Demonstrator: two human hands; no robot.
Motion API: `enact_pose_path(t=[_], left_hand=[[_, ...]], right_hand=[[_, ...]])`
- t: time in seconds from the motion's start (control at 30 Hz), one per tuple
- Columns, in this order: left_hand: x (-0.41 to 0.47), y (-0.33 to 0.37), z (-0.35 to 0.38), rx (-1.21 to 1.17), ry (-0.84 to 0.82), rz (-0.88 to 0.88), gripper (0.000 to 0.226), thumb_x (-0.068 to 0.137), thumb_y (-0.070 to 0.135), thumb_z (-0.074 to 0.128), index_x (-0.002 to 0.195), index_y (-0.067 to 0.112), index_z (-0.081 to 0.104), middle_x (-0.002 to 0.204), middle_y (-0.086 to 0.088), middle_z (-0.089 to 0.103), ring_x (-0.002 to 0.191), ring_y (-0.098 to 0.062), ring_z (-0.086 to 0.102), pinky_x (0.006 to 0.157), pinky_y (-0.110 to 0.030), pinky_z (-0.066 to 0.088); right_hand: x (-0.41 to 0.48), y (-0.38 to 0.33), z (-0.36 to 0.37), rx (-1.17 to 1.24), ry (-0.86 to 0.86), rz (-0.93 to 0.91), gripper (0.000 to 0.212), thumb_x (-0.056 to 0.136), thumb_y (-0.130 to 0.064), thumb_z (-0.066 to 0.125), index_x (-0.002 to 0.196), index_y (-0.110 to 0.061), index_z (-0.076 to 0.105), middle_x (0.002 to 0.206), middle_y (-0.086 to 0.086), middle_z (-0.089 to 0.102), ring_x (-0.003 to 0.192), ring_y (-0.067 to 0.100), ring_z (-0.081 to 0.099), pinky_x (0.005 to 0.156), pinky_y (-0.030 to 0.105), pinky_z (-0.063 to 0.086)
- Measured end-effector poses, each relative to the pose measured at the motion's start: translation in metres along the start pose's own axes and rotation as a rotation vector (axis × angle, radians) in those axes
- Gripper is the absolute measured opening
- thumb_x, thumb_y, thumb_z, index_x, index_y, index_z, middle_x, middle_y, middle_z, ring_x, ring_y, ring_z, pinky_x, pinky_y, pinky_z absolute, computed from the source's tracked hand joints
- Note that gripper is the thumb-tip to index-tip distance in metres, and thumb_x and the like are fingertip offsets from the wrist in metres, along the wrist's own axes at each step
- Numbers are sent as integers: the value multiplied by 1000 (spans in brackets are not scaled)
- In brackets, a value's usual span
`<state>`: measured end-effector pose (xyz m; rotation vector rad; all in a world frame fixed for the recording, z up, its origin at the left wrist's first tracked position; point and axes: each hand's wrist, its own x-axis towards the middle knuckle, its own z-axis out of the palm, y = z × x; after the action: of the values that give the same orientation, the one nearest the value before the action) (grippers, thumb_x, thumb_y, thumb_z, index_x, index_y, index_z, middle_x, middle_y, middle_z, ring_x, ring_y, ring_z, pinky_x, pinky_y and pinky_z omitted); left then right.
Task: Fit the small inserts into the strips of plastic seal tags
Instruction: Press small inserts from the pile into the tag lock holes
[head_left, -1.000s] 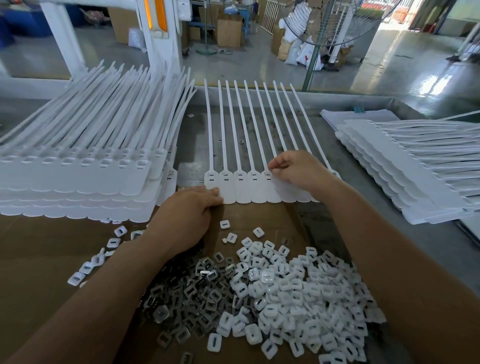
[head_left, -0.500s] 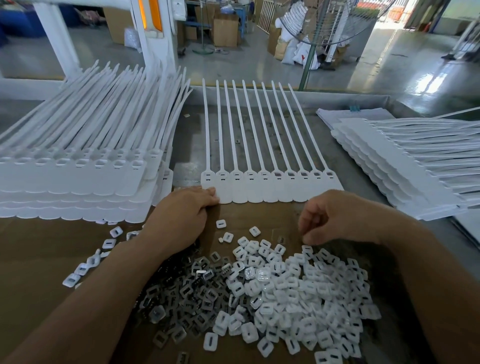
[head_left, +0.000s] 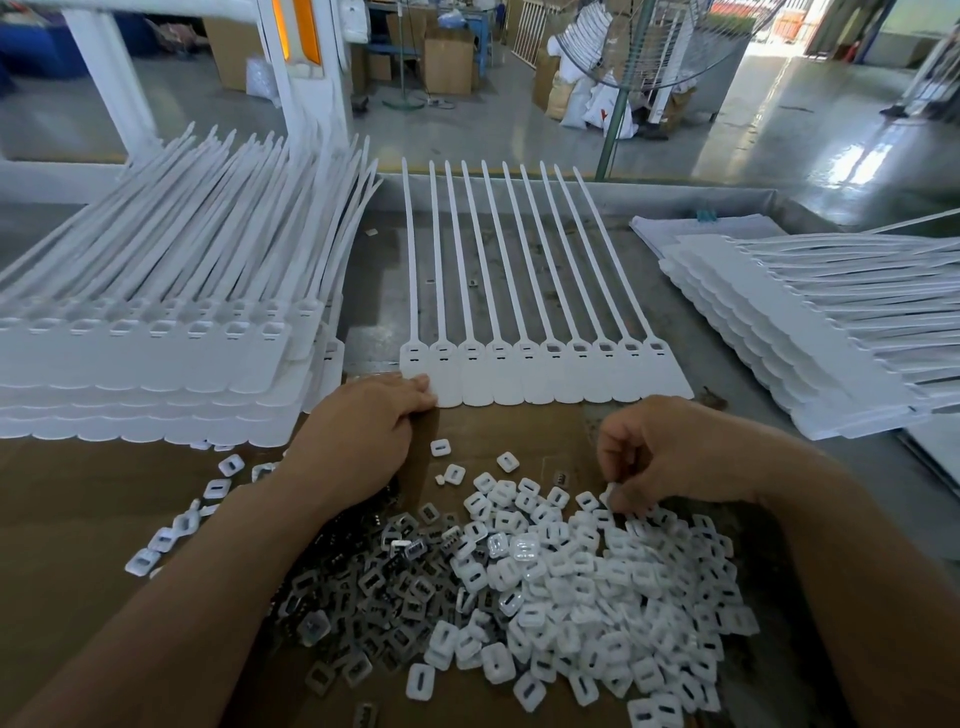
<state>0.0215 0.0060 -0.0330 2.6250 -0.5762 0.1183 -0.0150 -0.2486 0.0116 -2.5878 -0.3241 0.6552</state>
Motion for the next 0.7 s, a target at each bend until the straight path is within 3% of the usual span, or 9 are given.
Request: enact_pose_path(t=[0.17,0.3,0.43,0.57,0.7], left_hand=[[0,0,1,-9,4,-8,43,90,3,39,127,21,51,139,10,42,132,-7,30,104,-14,11],[-1,-1,2,-11,8,-12,44,90,2,39,128,21,51,139,10,42,132,-7,30,106,-17,12],[0,1,3,-12,2,-16,44,90,2,39,128,21,51,139,11,41,132,-7,30,108,-20,12],[0,-1,3,-17,15,-13,43,90,2,39,127,21,51,138,11,42,132,-6,31,103,-14,10],[0,-1,3,-17,15,-13,44,90,2,39,127,21,51,138,11,42,131,-6,31,98,-9,10]], right_hand=[[2,-1,-6,107,164,-23,15,75,-14,73,72,-23,62,70,-5,64,58,-5,54,60,13,47],[16,-2,-13,128,273,-46,17,78,-9,70,72,-23,63,71,-4,65,56,-6,54,55,6,43],[42,3,-16,150,403,-21,20,81,-9,67,73,-26,61,74,-9,64,69,2,59,68,15,48],[70,6,-15,215,604,-17,18,85,-8,63,76,-22,59,71,-12,58,66,1,53,60,13,41],[90,7,-14,251,654,17,14,86,-8,60,80,-20,60,71,-14,55,69,3,52,60,15,37]])
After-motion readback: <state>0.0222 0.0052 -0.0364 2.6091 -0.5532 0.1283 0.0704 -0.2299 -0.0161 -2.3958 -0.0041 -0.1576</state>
